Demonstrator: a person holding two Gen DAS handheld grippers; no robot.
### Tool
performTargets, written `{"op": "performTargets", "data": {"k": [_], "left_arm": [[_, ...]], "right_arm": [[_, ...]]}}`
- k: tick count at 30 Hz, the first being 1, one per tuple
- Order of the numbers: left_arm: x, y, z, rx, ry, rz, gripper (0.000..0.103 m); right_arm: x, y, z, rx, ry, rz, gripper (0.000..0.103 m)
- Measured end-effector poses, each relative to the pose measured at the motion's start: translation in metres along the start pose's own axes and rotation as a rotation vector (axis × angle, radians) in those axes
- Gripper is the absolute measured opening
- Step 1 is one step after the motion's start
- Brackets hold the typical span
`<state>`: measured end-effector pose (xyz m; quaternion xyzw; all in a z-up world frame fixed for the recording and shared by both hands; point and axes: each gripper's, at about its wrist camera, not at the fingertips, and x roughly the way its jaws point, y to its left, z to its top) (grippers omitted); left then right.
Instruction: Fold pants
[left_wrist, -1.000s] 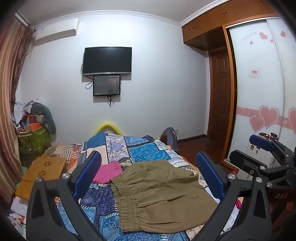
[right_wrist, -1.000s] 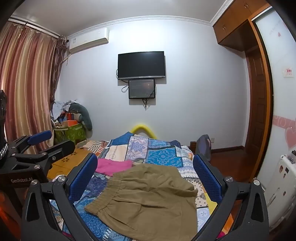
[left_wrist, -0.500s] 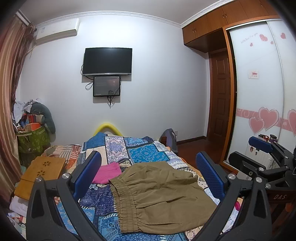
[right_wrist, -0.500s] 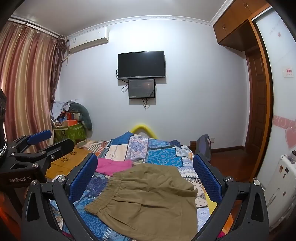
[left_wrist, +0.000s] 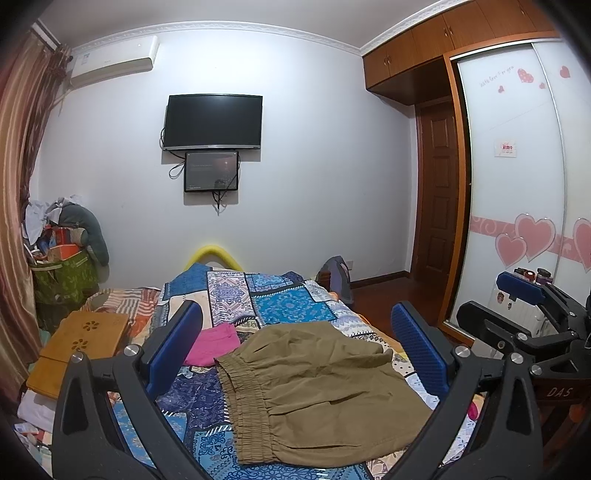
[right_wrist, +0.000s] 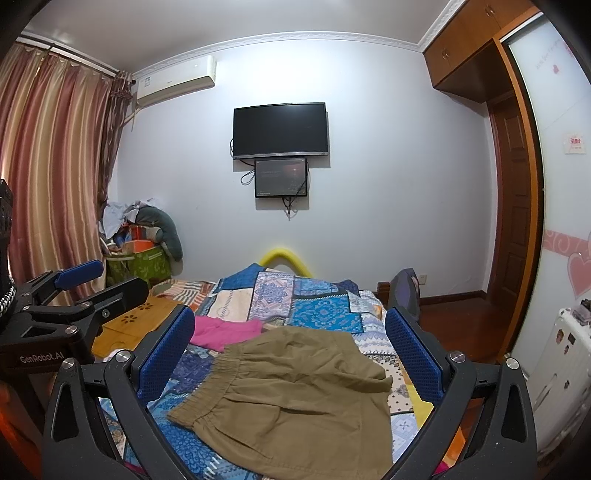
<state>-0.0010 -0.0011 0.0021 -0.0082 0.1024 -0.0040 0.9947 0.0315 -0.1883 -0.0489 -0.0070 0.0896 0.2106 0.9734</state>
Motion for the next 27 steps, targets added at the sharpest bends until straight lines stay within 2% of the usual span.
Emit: {"op": "performTargets", "data": {"k": [27], "left_arm": [[0.0000, 0.0000, -0.0031, -0.006, 0.003, -0.003, 0.103]], "right_arm": [[-0.0008, -0.0042, 0.0019, 0.003, 0.006, -0.010, 0.103]]}}
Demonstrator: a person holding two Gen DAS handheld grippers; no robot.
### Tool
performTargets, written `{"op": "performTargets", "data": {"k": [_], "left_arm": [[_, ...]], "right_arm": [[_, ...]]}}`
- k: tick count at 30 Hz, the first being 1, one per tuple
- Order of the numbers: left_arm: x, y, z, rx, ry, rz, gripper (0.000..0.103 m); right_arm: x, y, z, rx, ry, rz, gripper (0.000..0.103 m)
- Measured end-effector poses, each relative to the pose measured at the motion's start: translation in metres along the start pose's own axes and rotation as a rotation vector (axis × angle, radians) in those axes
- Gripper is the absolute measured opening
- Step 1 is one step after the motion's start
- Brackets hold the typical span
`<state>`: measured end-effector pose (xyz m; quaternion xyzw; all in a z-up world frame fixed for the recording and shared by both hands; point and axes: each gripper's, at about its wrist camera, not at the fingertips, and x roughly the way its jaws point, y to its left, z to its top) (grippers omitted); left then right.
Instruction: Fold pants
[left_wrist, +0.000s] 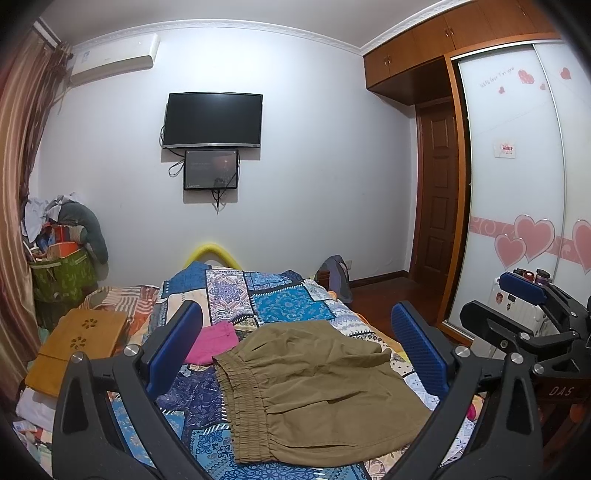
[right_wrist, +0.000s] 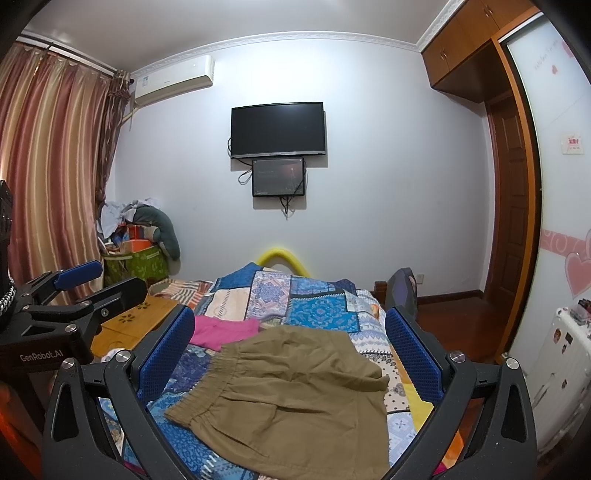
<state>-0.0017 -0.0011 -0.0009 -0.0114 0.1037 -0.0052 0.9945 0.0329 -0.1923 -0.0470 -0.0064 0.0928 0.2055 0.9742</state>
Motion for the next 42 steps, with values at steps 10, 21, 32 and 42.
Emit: {"op": "performTargets", "data": {"k": [10, 21, 32, 42], "left_arm": [[0.003, -0.002, -0.002, -0.003, 0.005, -0.006, 0.103], [0.005, -0.005, -0.004, -0.005, 0.011, -0.012, 0.103], [0.035, 0.003, -0.010, -0.004, 0.070, 0.008, 0.103], [0.133, 0.044, -0.048, -0.039, 0.331, 0.019, 0.103]], "right_arm": [[-0.001, -0.004, -0.005, 0.006, 0.011, -0.008, 0.103], [-0.001, -0.006, -0.005, 0.011, 0.016, -0.012, 0.103], [0.019, -0.021, -0.016, 0.022, 0.067, -0.047, 0.103], [0.075, -0.070, -0.056, 0.079, 0.248, -0.088, 0.103]]}}
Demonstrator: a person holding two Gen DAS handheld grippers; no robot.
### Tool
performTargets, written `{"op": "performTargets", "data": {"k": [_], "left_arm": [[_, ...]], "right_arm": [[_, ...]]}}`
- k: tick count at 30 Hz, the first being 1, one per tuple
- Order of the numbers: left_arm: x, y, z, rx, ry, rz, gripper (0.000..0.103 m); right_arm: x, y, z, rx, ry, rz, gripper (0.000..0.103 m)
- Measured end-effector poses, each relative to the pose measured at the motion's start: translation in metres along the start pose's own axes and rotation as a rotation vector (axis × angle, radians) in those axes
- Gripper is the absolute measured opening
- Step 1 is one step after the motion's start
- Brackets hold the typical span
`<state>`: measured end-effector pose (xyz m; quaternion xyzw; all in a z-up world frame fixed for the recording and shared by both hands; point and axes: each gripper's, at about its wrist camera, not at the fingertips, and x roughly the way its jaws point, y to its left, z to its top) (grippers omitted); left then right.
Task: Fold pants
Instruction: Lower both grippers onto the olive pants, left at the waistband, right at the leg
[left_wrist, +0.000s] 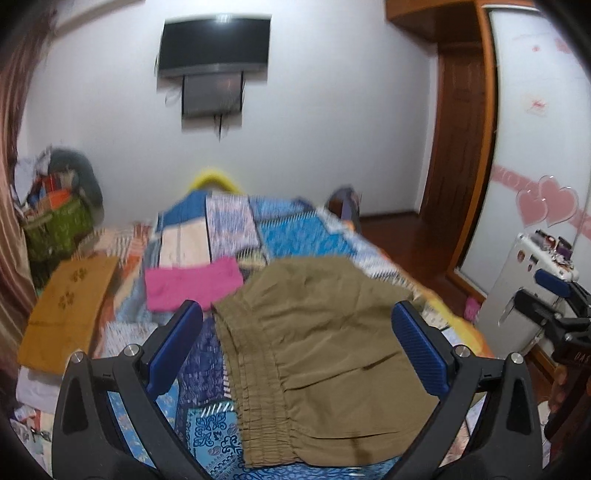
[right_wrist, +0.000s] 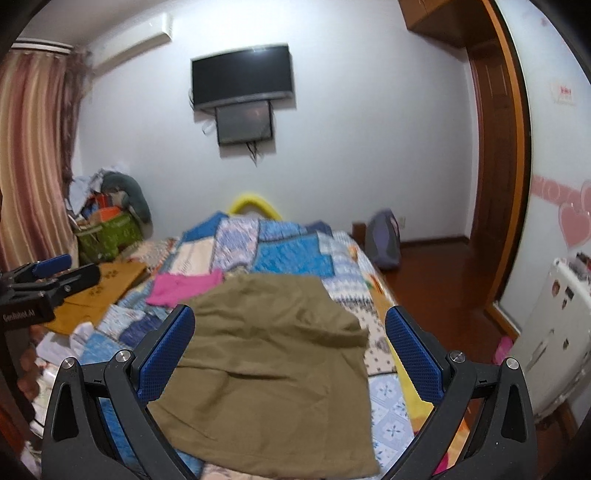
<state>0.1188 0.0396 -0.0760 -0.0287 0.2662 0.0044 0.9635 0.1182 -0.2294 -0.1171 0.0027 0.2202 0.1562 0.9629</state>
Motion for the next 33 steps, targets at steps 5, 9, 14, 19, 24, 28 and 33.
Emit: {"op": "performTargets", "data": {"k": [5, 9, 14, 19, 24, 28, 33], "left_arm": [[0.049, 0.023, -0.008, -0.022, 0.112, 0.031, 0.099], [0.087, 0.037, -0.018, -0.003, 0.202, 0.059, 0.094], [0.131, 0.053, -0.028, -0.023, 0.322, 0.014, 0.087], [0.174, 0.059, -0.039, -0.016, 0.441, -0.038, 0.084], [0.203, 0.063, -0.050, -0.012, 0.514, -0.047, 0.083], [0.218, 0.070, -0.060, -0.064, 0.560, -0.115, 0.074], [0.223, 0.072, -0.063, -0.079, 0.559, -0.133, 0.061]], "right_arm": [[0.025, -0.027, -0.011, 0.025, 0.086, -0.038, 0.103], [0.050, -0.048, -0.018, 0.039, 0.164, -0.069, 0.099], [0.084, -0.066, -0.030, 0.022, 0.246, -0.101, 0.094], [0.129, -0.080, -0.043, 0.031, 0.369, -0.054, 0.083], [0.168, -0.093, -0.061, 0.077, 0.478, 0.015, 0.065], [0.187, -0.099, -0.070, 0.095, 0.537, 0.052, 0.054], [0.187, -0.093, -0.073, 0.019, 0.524, 0.080, 0.047]]}}
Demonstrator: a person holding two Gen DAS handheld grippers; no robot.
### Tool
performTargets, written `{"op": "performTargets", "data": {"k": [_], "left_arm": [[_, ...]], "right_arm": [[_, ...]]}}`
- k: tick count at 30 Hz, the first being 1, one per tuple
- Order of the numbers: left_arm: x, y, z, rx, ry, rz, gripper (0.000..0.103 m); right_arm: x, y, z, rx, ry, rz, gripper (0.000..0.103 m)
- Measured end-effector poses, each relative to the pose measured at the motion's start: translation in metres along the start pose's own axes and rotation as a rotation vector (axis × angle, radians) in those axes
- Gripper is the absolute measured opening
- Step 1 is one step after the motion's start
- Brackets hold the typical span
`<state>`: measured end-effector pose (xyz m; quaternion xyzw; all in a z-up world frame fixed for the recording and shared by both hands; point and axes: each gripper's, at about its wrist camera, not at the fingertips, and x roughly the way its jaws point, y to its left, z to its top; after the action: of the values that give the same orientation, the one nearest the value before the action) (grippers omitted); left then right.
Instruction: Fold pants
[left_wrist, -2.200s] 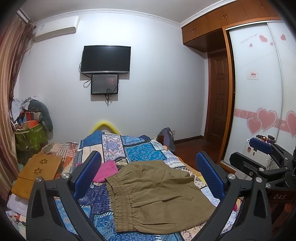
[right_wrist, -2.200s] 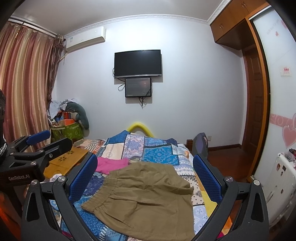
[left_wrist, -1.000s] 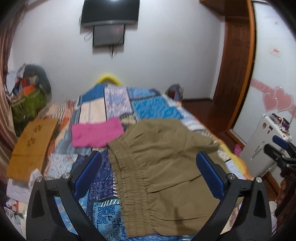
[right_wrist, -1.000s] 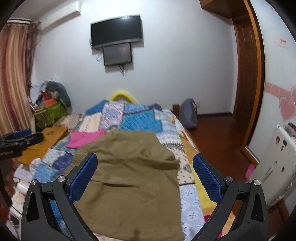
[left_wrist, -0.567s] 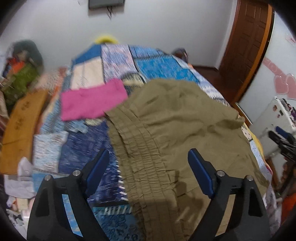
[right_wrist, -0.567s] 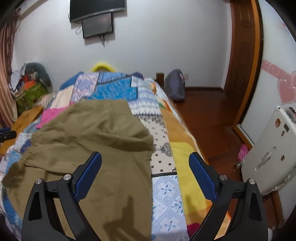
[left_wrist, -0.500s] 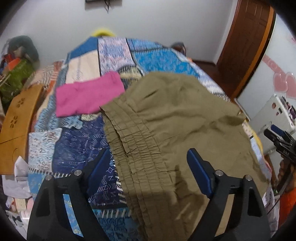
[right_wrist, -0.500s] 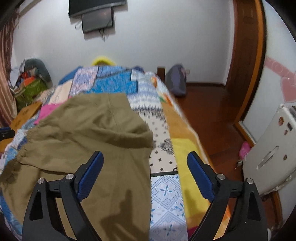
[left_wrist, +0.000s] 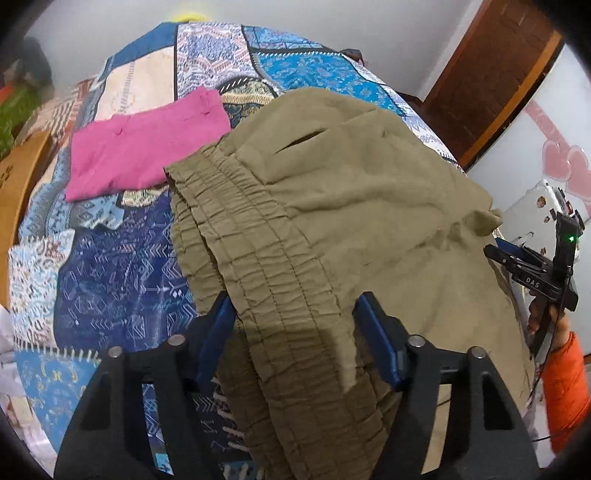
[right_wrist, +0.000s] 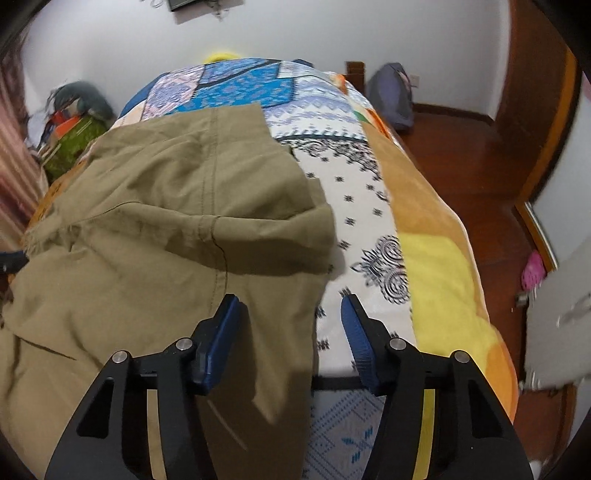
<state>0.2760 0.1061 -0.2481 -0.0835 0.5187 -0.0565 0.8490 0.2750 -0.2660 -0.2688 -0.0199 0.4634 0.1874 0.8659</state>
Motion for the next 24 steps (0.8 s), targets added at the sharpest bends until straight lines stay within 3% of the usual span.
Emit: {"op": "performTargets", "data": {"k": [1, 2, 8, 15, 22, 24], "left_arm": [[0.000, -0.004, 0.000, 0.018, -0.004, 0.019, 0.059], [0.001, -0.006, 0.000, 0.036, -0.007, 0.037, 0.059], [0.000, -0.012, -0.001, 0.105, -0.016, 0.109, 0.055], [-0.003, -0.010, -0.002, 0.130, -0.026, 0.169, 0.053], [-0.017, -0.011, 0.004, 0.112, -0.023, 0.143, 0.056], [-0.022, -0.010, 0.007, 0.109, -0.033, 0.140, 0.058]], "right_arm": [[-0.002, 0.003, -0.001, -0.016, 0.001, 0.001, 0.041], [-0.001, 0.005, 0.000, -0.029, 0.004, 0.001, 0.029], [0.000, 0.011, -0.002, -0.074, 0.010, -0.063, 0.011], [0.002, 0.002, 0.004, -0.025, 0.049, -0.034, 0.011], [-0.014, 0.008, 0.007, -0.054, 0.061, -0.036, 0.014], [-0.024, 0.008, 0.012, -0.058, 0.029, -0.029, 0.021]]}}
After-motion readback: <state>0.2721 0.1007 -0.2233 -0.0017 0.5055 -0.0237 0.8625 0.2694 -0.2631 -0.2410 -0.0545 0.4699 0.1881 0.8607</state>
